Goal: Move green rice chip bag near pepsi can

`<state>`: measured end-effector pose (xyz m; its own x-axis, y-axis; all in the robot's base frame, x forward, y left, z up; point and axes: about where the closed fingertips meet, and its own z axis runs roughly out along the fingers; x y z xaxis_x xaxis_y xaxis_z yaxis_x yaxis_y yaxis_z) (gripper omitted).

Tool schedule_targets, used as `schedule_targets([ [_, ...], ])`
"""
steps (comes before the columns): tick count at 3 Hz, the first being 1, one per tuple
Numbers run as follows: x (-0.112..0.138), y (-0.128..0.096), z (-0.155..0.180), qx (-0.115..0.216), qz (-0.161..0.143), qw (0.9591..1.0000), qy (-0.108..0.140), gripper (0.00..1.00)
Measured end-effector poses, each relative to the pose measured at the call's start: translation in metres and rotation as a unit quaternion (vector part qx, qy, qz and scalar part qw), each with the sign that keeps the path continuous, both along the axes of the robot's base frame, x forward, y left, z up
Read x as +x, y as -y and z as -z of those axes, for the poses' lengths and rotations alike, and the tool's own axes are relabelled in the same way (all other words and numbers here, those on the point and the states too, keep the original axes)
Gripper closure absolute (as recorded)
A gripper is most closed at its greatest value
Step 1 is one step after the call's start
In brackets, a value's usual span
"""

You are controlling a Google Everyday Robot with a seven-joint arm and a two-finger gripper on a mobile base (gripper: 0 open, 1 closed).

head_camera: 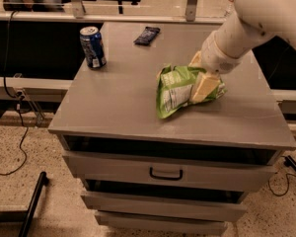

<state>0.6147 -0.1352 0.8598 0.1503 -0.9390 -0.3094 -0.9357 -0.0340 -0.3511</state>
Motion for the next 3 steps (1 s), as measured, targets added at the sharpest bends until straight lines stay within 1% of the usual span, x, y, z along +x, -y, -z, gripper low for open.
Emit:
schedule_targets([
  [1, 0.011, -0.006, -0.032, 0.012, 0.028, 0.9992, -0.025, 1.0],
  [2, 0.017, -0.012, -0.061, 0.031, 0.057, 0.997, -0.043, 1.0],
  [3, 0.024, -0.029, -0.08, 0.059, 0.075, 0.9942, -0.049, 1.0],
])
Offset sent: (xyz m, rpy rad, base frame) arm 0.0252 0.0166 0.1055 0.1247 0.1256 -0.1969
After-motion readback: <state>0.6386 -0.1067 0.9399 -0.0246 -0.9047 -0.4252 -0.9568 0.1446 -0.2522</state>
